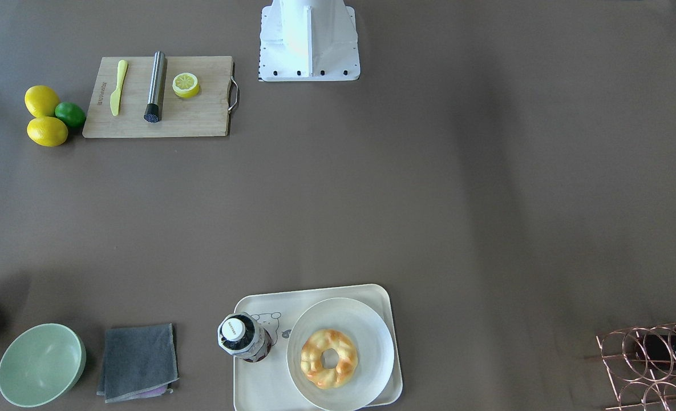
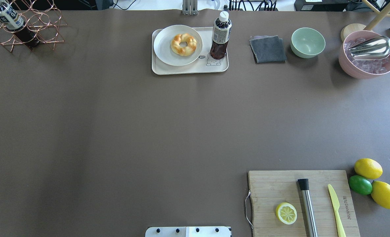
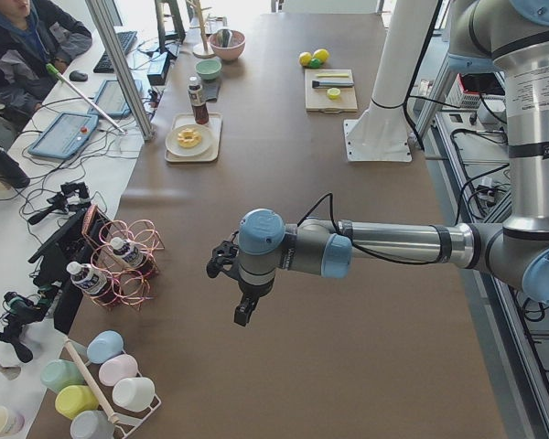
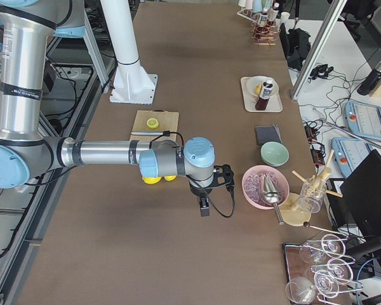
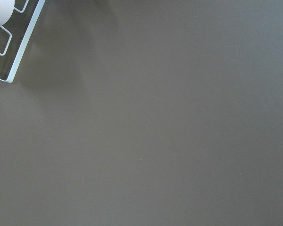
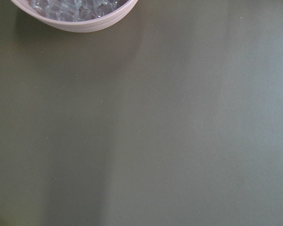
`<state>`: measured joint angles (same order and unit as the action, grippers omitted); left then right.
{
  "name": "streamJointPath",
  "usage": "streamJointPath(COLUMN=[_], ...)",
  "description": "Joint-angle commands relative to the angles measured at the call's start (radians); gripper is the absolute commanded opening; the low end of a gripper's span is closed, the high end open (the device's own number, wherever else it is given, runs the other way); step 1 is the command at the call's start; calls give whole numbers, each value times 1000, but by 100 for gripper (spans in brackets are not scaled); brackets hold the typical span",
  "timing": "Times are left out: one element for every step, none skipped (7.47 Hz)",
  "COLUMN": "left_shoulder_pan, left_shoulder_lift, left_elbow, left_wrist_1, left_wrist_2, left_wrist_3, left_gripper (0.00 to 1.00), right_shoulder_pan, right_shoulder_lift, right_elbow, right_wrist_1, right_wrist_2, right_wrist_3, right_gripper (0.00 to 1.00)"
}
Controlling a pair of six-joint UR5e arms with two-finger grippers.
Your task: Place donut on tray
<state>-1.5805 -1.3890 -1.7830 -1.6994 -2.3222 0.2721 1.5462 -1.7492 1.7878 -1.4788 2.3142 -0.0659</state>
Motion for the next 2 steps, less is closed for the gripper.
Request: streamJointPath(left_shoulder_pan=[1,-3], left_shoulder_lift=[2,2], left_elbow=[-13,-18], left_wrist_1=[0,-2], left_wrist_2=[6,7], left_wrist_3=[-1,1], left_gripper=[97,97], right_shoulder_pan=[0,0], right_shoulder_lift=[0,0], right_elbow=[2,2], right_wrist_1=[0,0], right_wrist_2=[4,4], right_wrist_3=[3,4], right_gripper=[100,100])
